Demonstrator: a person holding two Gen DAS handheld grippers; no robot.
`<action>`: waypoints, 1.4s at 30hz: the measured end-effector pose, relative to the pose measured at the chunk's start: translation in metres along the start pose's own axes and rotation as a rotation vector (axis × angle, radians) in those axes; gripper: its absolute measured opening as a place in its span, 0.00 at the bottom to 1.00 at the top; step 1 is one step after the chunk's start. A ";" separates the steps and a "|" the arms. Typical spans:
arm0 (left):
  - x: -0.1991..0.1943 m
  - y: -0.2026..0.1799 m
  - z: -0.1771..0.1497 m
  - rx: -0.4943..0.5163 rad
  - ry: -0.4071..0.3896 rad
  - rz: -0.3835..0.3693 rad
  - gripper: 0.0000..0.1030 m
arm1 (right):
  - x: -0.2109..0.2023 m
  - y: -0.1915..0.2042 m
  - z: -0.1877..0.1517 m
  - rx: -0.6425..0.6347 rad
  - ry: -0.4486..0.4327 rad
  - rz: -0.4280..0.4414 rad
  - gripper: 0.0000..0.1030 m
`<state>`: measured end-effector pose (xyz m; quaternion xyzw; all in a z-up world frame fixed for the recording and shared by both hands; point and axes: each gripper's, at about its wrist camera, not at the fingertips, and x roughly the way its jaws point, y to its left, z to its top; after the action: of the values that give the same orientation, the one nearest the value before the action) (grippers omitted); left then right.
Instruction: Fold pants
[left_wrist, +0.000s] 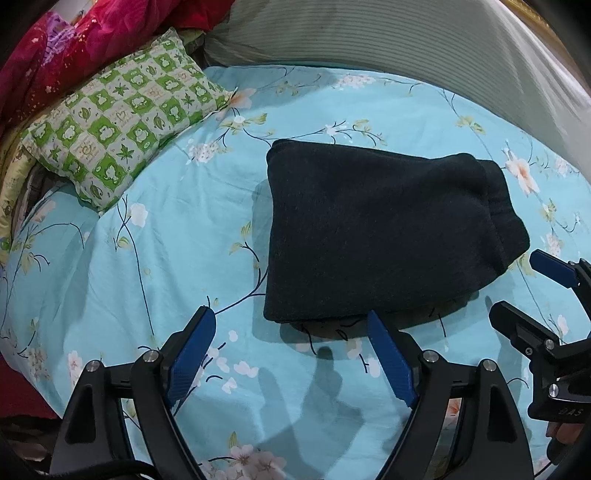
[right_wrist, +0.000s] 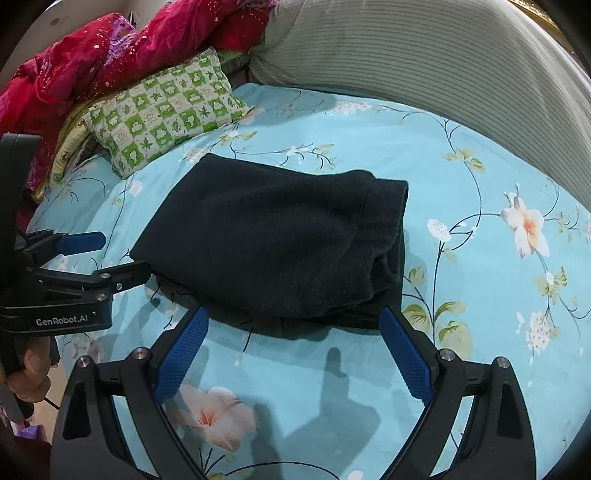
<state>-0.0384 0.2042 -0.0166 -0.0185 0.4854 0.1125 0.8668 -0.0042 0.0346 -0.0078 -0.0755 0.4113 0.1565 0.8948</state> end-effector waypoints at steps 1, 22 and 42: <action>0.001 0.000 0.000 0.002 0.001 0.002 0.82 | 0.000 0.000 0.000 0.001 -0.002 0.001 0.91; 0.005 -0.002 0.005 0.015 -0.004 -0.002 0.82 | 0.003 0.000 0.003 0.001 -0.029 0.001 0.91; 0.005 -0.007 0.006 0.034 -0.002 -0.010 0.82 | 0.000 -0.004 0.005 0.005 -0.036 -0.003 0.91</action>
<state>-0.0298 0.1992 -0.0182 -0.0061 0.4864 0.0999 0.8680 0.0008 0.0318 -0.0048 -0.0712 0.3953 0.1557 0.9025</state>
